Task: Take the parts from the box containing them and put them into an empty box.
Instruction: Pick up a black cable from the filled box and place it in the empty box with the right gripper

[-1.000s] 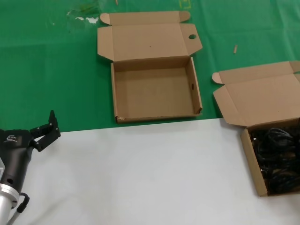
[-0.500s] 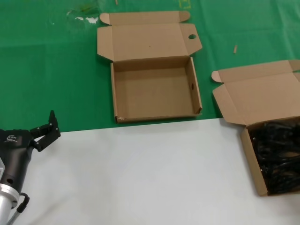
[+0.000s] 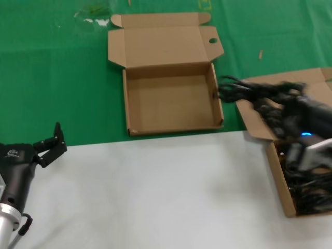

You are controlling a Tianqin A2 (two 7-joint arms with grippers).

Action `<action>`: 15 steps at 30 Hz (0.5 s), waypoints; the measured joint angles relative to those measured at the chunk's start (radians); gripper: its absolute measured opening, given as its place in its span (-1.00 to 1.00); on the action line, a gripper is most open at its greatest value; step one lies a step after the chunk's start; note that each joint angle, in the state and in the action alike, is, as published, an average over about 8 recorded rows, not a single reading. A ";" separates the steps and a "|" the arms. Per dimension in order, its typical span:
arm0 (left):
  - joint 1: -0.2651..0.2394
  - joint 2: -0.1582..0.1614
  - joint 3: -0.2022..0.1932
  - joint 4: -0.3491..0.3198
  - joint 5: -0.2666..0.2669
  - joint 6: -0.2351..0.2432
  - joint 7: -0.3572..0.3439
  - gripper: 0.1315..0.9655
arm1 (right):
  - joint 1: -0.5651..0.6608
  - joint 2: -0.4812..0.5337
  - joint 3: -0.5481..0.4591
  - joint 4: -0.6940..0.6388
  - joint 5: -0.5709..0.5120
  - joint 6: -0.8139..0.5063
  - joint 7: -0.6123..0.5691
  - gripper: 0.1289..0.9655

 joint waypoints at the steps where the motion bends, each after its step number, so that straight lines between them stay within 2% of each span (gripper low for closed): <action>1: 0.000 0.000 0.000 0.000 0.000 0.000 0.000 1.00 | 0.035 -0.032 -0.031 -0.002 -0.025 -0.008 -0.003 -0.81; 9: 0.000 0.000 0.000 0.000 0.000 0.000 0.000 1.00 | 0.286 -0.303 -0.281 -0.151 -0.214 -0.052 -0.105 -0.81; 15: 0.000 0.000 0.000 0.000 0.000 0.000 0.000 1.00 | 0.417 -0.419 -0.393 -0.312 -0.267 -0.040 -0.208 -0.81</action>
